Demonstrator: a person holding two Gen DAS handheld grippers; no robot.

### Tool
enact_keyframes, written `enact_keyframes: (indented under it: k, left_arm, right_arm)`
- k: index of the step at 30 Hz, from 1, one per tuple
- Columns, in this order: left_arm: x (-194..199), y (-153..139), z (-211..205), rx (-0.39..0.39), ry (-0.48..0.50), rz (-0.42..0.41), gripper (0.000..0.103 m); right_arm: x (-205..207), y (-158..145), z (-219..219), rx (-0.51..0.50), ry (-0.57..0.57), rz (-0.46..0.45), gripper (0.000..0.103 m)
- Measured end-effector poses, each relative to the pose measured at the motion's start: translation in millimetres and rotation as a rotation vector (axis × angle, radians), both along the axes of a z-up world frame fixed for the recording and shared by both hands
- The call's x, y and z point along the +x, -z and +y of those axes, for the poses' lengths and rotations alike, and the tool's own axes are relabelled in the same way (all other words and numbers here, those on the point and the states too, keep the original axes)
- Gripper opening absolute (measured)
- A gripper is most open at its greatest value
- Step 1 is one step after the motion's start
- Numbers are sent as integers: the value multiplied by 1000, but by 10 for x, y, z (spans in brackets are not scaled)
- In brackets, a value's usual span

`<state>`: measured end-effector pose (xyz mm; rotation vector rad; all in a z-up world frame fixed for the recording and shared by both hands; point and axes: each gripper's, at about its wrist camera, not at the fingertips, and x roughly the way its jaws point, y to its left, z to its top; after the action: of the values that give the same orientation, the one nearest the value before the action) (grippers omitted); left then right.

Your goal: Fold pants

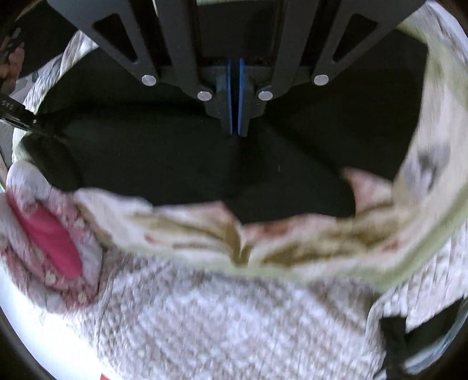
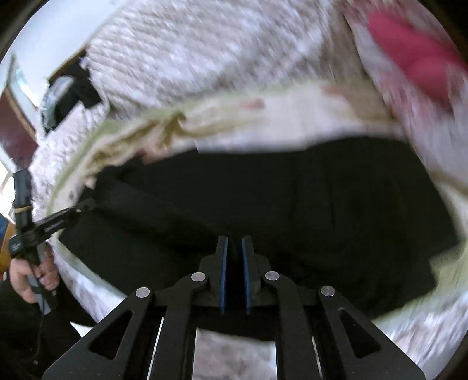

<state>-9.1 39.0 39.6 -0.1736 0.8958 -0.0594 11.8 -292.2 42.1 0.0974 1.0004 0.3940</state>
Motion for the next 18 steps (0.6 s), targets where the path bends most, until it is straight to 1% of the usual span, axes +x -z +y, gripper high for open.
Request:
enact_keyframes:
  k: [2,5,8,9,10,11,12,13,16,18]
  left_arm:
    - [-114,68,-4,-2,-3,23,5]
    - [-223,55,51,-20,-19,26,5]
    - [-277,-36,85,-24,-38,-2,6]
    - [-274,-67,87,-21,-42,-13,8]
    - [-254,-115,86,-18,-43,-26,17]
    - [-219,-158,80,-15,-40,-42,24]
    - [-172,-191,80,-10,-41,-54,39]
    - [-101,-229,66,-1,-45,-63,46]
    - [144,-286,-24,18,-18,-78,49]
    - [364,-253,-134,69,9,-60,50]
  right_arm:
    - [-86,94,-31,22,6,37,10]
    - [-197,53,-87,66,34,19,20]
    - [-354,16,-156,118,86,1,28]
    - [-398,10,-185,135,101,-3,32]
    - [-426,5,-211,149,116,-6,36]
    - [-434,-2,-239,160,133,-10,44]
    - [-454,-6,-257,168,150,-14,46]
    - [-468,-9,-297,178,167,-13,46]
    - [-480,-3,-390,202,220,-5,46]
    - [-479,-8,-455,211,255,-6,46]
